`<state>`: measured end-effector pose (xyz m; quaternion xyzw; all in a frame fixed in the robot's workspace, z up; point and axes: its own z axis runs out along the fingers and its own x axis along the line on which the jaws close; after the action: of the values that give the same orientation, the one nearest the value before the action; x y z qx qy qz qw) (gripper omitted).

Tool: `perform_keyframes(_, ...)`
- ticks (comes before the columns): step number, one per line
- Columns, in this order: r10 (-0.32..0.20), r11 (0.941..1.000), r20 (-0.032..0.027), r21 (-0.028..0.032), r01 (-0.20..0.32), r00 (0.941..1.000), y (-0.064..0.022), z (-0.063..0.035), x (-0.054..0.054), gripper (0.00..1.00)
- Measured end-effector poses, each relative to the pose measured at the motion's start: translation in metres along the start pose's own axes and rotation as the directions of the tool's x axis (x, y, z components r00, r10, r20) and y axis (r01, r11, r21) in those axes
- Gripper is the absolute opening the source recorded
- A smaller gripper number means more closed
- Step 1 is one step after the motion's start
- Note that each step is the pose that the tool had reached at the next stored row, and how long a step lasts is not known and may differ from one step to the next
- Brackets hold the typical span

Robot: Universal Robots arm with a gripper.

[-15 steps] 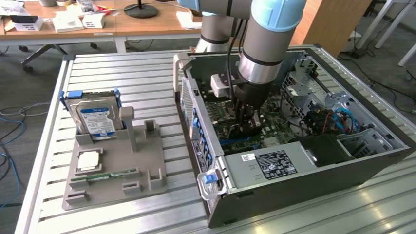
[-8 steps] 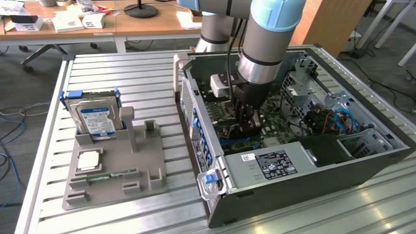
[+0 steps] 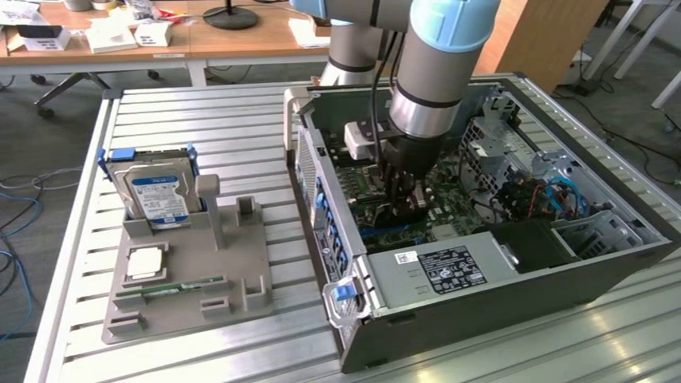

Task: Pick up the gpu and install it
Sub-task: 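Insert the gpu into the slot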

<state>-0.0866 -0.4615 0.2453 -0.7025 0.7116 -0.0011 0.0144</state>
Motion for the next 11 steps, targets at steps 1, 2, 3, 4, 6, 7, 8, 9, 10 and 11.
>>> perform_keyframes(1, 0.000, 1.0000, 0.0001, 0.0000, 0.000, 1.0000, 0.0000, 0.0002, 0.0000, 0.26)
perform_keyframes(2, 0.000, 1.0000, 0.0002, 0.0001, 0.000, 1.0000, 0.0000, 0.0008, 0.0000, 0.26)
perform_keyframes(3, 0.000, 1.0000, -0.0002, -0.0001, 0.000, 1.0000, 0.0000, 0.0012, 0.0000, 0.26)
perform_keyframes(4, 0.000, 1.0000, -0.0003, -0.0002, 0.000, 1.0000, 0.0000, 0.0012, 0.0000, 0.26)
perform_keyframes(6, 0.000, 1.0000, -0.0002, -0.0001, 0.000, 1.0000, 0.0000, 0.0013, 0.0001, 0.26)
perform_keyframes(7, 0.000, 1.0000, -0.0001, -0.0001, 0.000, 1.0000, 0.0000, 0.0013, 0.0001, 0.26)
perform_keyframes(8, 0.000, 1.0000, 0.0000, -0.0001, 0.000, 1.0000, 0.0000, 0.0014, 0.0000, 0.26)
perform_keyframes(9, 0.000, 1.0000, 0.0000, -0.0001, 0.000, 1.0000, 0.0000, 0.0014, 0.0000, 0.26)
perform_keyframes(10, 0.000, 1.0000, 0.0000, -0.0001, 0.000, 1.0000, 0.0000, 0.0014, 0.0000, 0.26)
perform_keyframes(11, 0.000, 1.0000, 0.0000, -0.0001, 0.000, 1.0000, 0.0000, 0.0014, 0.0000, 0.26)
